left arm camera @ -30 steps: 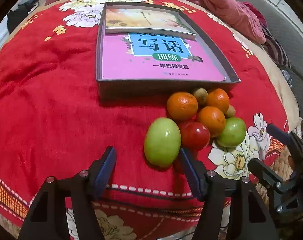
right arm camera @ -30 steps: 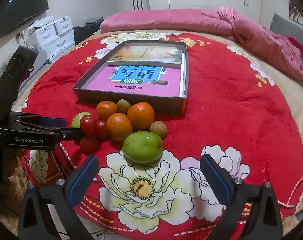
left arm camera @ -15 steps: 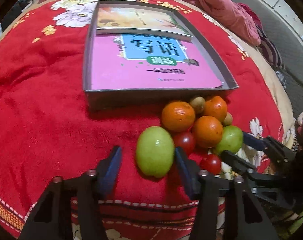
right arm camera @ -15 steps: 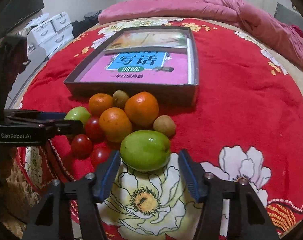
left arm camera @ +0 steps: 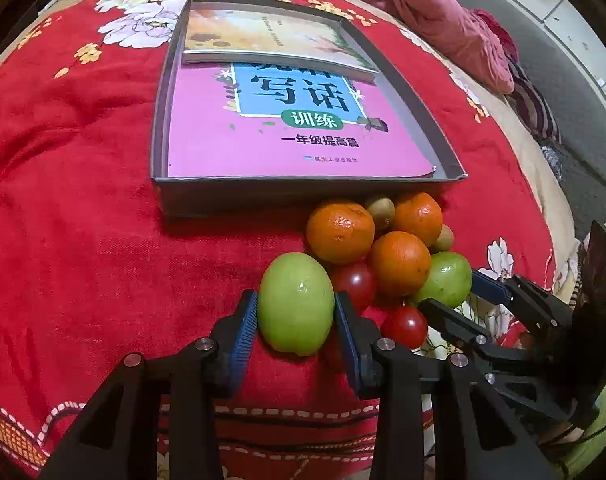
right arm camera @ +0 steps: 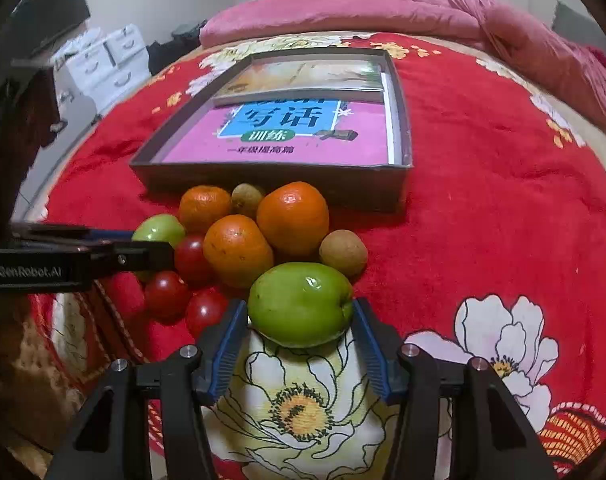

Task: Organize fruits
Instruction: 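Grasp the green fruit with the left tool while the right tool grasps another green fruit, then lift both green fruits and carry them over the pink workbook in the tray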

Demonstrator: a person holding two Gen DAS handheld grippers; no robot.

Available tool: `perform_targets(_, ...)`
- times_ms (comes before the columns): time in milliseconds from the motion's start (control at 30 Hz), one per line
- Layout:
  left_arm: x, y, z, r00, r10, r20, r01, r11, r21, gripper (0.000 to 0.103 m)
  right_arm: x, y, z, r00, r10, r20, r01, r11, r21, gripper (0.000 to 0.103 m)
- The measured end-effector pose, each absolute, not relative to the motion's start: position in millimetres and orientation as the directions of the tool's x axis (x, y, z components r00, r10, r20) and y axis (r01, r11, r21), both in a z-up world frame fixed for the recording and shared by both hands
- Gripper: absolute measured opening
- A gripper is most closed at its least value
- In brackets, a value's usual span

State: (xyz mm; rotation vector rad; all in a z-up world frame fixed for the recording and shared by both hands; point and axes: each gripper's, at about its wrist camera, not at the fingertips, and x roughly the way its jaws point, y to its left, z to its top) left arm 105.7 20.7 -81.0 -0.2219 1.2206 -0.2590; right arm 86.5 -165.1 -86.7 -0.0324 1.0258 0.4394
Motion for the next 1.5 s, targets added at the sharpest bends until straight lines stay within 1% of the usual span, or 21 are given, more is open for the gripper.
perform_targets(333, 94.5, 22.9, -57.9, 0.361, -0.297, -0.884, 0.076, 0.954, -0.290, 0.040, 78.2, -173.5, -62.0, 0.496, 0.357, -0.791, -0.381, 0.909, 0.172, 0.052)
perform_targets(500, 92.6, 26.6, -56.1, 0.364, -0.293, -0.884, 0.067, 0.955, -0.289, 0.040, 80.0, -169.7, -73.1, 0.480, 0.326, -0.815, -0.389, 0.911, 0.135, 0.050)
perform_targets(667, 93.3, 28.1, -58.9, 0.360, -0.290, -0.887, 0.060, 0.956, -0.288, 0.040, 79.4, -165.8, -77.2, 0.488, 0.303, -0.819, -0.387, 0.916, 0.108, 0.052)
perform_targets(767, 93.8, 29.0, -56.4, 0.365, -0.292, -0.884, 0.058, 0.955, -0.291, 0.040, 82.7, -165.0, -86.1, 0.477, 0.270, -0.837, -0.378, 0.922, 0.082, 0.052)
perform_targets(833, 94.5, 29.4, -53.5, 0.372, -0.292, -0.881, 0.059, 0.955, -0.291, 0.040, 85.5, -169.6, -93.1, 0.443, 0.294, -0.847, -0.360, 0.924, 0.133, 0.051)
perform_targets(900, 95.0, 31.1, -50.4, 0.378, -0.293, -0.878, 0.055, 0.954, -0.295, 0.040, 85.2, -173.2, -89.9, 0.453, 0.312, -0.835, -0.360, 0.921, 0.149, 0.051)
perform_targets(967, 95.6, 32.7, -44.6, 0.390, -0.299, -0.871, 0.058, 0.952, -0.301, 0.030, 84.2, -176.4, -82.7, 0.466, 0.323, -0.824, -0.358, 0.920, 0.158, 0.051)
perform_targets(1100, 98.6, 31.3, -34.9, 0.416, -0.290, -0.862, 0.074, 0.955, -0.286, 0.030, 82.9, -182.0, -63.6, 0.500, 0.353, -0.791, -0.356, 0.916, 0.184, 0.051)
perform_targets(1200, 98.7, 30.8, -45.8, 0.381, -0.306, -0.872, 0.071, 0.950, -0.303, 0.030, 85.5, -182.3, -56.6, 0.512, 0.363, -0.778, -0.357, 0.914, 0.192, 0.051)
perform_targets(1300, 95.2, 30.5, -58.6, 0.346, -0.293, -0.891, 0.058, 0.955, -0.291, 0.030, 86.1, -183.6, -55.2, 0.516, 0.363, -0.776, -0.353, 0.915, 0.193, 0.051)
perform_targets(1400, 92.3, 31.7, -64.4, 0.327, -0.317, -0.890, 0.052, 0.947, -0.318, 0.036, 86.4, -184.4, -56.2, 0.512, 0.366, -0.777, -0.350, 0.915, 0.200, 0.051)
perform_targets(1467, 93.2, 29.4, -67.0, 0.312, -0.345, -0.885, 0.067, 0.937, -0.342, 0.045, 86.6, -184.9, -56.9, 0.512, 0.366, -0.777, -0.349, 0.915, 0.202, 0.051)
perform_targets(1500, 94.5, 28.2, -68.3, 0.307, -0.355, -0.883, 0.070, 0.934, -0.351, 0.046, 86.6, -184.9, -56.8, 0.512, 0.367, -0.777, -0.349, 0.915, 0.203, 0.051)
